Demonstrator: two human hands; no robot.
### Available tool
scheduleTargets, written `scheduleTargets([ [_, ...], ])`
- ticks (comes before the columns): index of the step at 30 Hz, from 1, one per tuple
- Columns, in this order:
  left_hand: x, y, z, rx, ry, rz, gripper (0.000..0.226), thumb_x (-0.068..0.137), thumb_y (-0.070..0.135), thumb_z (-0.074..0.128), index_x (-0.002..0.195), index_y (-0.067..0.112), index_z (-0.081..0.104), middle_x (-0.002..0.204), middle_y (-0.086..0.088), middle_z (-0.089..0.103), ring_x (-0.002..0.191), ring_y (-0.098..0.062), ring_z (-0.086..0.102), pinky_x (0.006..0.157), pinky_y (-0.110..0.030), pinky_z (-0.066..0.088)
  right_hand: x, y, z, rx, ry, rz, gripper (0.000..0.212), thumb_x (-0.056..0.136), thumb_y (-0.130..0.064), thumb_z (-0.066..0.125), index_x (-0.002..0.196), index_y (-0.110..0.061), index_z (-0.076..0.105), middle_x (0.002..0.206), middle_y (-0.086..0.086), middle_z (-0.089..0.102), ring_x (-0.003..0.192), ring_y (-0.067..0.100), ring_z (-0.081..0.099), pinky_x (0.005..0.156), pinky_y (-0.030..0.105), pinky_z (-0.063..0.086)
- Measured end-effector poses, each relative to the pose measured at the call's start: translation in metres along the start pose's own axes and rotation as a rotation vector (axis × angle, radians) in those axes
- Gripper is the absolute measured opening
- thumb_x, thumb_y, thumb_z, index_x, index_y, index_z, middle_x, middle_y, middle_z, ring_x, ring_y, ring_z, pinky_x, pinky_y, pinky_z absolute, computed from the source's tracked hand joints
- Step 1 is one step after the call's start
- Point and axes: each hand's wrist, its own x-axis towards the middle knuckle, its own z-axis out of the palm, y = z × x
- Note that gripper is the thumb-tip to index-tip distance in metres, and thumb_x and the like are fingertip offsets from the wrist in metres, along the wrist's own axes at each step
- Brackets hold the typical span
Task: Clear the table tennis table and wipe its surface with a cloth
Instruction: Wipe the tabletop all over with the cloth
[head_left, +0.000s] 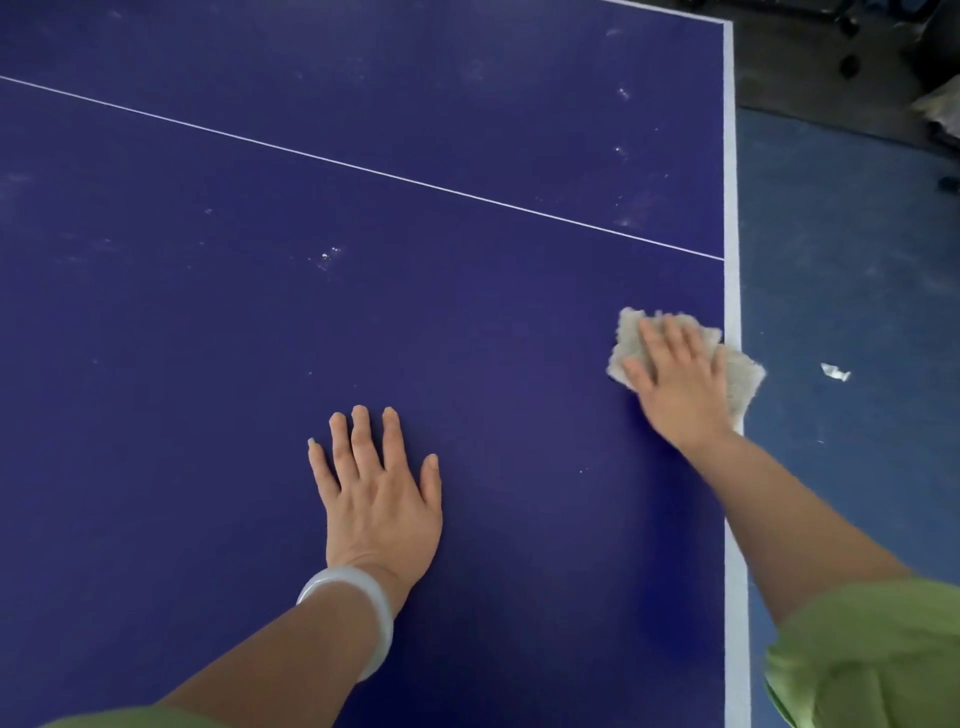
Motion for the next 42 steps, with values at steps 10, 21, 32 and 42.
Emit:
scheduleTargets([
  [10, 0.001, -0.001, 0.001, 0.0, 0.004, 0.0, 0.074, 0.095, 0.054, 0.001, 0.156, 0.013, 0.013, 0.162, -0.016, 0.011, 0.151, -0.033, -0.001, 0.121, -0.054, -0.002, -0.123, -0.049, 0.03, -0.099, -0.049, -0.551, 0.062, 0.104, -0.057, 0.012, 0.158, -0.03, 0.004, 0.166, -0.007, 0.004, 0.153, 0.016, -0.004, 0.122, 0.048, -0.001],
  [21, -0.001, -0.001, -0.001, -0.009, 0.008, -0.011, 0.071, 0.097, 0.052, 0.013, 0.156, 0.012, 0.015, 0.162, -0.017, 0.011, 0.15, -0.035, 0.0, 0.121, -0.055, -0.001, -0.118, -0.044, 0.025, -0.026, 0.001, -0.203, 0.061, 0.103, -0.051, 0.013, 0.159, -0.028, 0.002, 0.166, -0.005, -0.002, 0.152, 0.018, -0.012, 0.122, 0.046, -0.008],
  [32, -0.002, 0.0, -0.001, -0.006, 0.012, -0.001, 0.071, 0.097, 0.052, 0.014, 0.156, 0.012, 0.014, 0.161, -0.018, 0.011, 0.15, -0.035, 0.0, 0.121, -0.055, -0.001, -0.057, -0.002, 0.007, 0.038, -0.033, 0.034, 0.059, 0.104, -0.049, 0.021, 0.158, -0.029, 0.009, 0.166, -0.006, 0.003, 0.152, 0.017, -0.006, 0.122, 0.048, -0.007],
  [42, -0.001, 0.0, 0.002, -0.013, 0.023, -0.001, 0.07, 0.097, 0.052, 0.015, 0.155, 0.012, 0.015, 0.161, -0.018, 0.013, 0.15, -0.035, 0.002, 0.121, -0.055, 0.0, -0.205, -0.054, 0.047, -0.091, -0.016, -0.392, 0.06, 0.104, -0.051, 0.018, 0.159, -0.025, 0.012, 0.166, -0.003, 0.008, 0.153, 0.021, 0.004, 0.121, 0.051, 0.009],
])
